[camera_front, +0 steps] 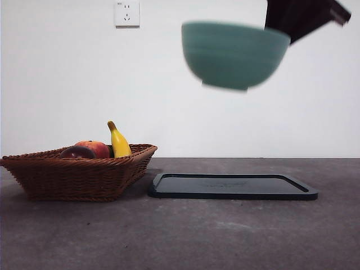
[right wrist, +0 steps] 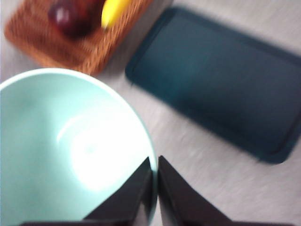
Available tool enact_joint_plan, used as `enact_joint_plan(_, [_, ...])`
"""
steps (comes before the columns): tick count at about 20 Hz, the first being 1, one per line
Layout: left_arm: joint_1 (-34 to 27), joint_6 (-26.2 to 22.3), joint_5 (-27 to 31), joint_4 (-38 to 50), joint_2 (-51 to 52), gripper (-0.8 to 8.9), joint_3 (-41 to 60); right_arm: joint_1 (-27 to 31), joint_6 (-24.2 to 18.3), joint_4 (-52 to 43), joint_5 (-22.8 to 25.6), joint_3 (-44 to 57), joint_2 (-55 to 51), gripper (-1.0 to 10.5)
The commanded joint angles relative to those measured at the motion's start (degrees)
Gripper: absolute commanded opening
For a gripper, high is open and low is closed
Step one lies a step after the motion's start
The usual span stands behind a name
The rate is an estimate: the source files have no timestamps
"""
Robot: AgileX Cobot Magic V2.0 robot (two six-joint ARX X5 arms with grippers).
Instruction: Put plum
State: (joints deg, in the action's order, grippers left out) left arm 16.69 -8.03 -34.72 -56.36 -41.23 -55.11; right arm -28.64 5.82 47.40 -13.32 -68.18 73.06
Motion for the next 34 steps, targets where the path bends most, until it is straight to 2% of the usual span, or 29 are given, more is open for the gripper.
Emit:
enact_joint_plan(1, [0.22, -0.46, -0.35, 0.61, -0.31, 4.04, -0.7, -1.66, 1.18, -4.15, 0.02, 4.52, 0.59, 0.1])
enact_joint_plan(5, [0.22, -0.46, -0.35, 0.61, -0.31, 4.04, -0.7, -3.58, 2.99, -11.85, 0.13, 13.33, 0.98, 0.1])
enact_joint_plan(9, [0.22, -0.44, -0.37, 0.61, -0.31, 4.04, -0.7, -3.96, 3.17, -15.32, 0.31, 17.79, 3.89, 0.1])
enact_joint_plan(16, [0.22, -0.46, -0.35, 0.63, -0.31, 4.04, -0.7, -4.24, 2.91, -17.55, 1.38, 18.4, 9.73, 0.1])
enact_joint_plan(29, [0.22, -0.48, -0.35, 0.63, -0.31, 4.04, -0.7, -4.57, 2.34, -15.61, 1.4, 18.43, 10.8, 0.1])
enact_joint_plan(31, [0.22, -0.48, -0.35, 0.63, -0.31, 4.04, -0.7, -4.81, 2.36, -15.63, 1.42, 18.43, 10.8, 0.7])
enact_joint_plan(33, [0.22, -0.48, -0.35, 0.63, -0.31, 4.04, -0.7, -5.11, 2.62, -15.65, 1.46, 18.43, 10.8, 2.1])
enact_joint_plan(34, [0.22, -0.48, -0.35, 0.63, -0.31, 4.04, -0.7, -5.09, 2.78, -15.65, 1.66, 18.43, 10.8, 2.2])
